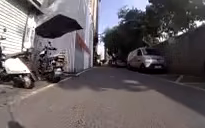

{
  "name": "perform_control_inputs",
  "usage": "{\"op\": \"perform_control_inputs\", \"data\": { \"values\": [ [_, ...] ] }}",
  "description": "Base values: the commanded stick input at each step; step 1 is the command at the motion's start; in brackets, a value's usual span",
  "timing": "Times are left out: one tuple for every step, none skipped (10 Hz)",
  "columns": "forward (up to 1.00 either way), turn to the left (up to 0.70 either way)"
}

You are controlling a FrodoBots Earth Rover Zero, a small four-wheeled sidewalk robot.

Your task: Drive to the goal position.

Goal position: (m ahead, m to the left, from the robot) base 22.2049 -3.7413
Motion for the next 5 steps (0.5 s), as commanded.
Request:
{"op": "perform_control_inputs", "data": {
  "values": [
    [0.45, 0.0],
    [0.45, 0.0],
    [0.45, 0.0],
    [0.45, 0.0],
    [0.45, 0.0]
  ]
}}
